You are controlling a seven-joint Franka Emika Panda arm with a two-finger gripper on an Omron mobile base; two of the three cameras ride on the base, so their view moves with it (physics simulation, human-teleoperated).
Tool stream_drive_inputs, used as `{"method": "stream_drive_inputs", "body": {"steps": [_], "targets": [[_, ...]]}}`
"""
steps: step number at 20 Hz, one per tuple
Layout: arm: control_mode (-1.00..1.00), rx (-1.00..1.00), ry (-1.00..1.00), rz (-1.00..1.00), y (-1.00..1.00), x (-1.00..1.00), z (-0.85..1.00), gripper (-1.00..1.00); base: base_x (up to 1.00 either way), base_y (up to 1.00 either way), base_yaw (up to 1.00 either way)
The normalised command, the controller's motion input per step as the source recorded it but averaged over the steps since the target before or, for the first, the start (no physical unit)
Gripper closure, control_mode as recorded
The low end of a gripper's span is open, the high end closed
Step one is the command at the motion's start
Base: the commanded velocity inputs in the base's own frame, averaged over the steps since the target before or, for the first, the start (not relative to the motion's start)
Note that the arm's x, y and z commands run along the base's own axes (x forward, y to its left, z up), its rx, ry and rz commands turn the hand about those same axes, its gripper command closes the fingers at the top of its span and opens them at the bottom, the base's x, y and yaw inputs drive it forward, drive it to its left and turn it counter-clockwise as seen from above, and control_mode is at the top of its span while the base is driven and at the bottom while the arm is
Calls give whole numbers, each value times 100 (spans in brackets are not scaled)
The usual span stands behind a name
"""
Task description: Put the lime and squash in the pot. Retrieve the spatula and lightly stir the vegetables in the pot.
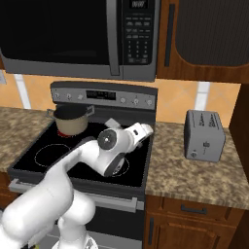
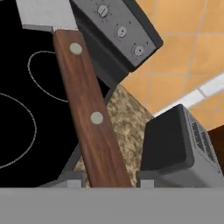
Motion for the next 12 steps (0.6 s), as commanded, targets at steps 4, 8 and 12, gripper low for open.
{"method": "stream_drive_inputs", "body": {"steps": [4,8,12], "targets": [[-100,-58,-12,35,100,-3,35,100,0,0,0],[-100,-55,-16,32,77,0,29,100,0,0,0],[-100,-55,-3,11,98,12,83,100,0,0,0]]}}
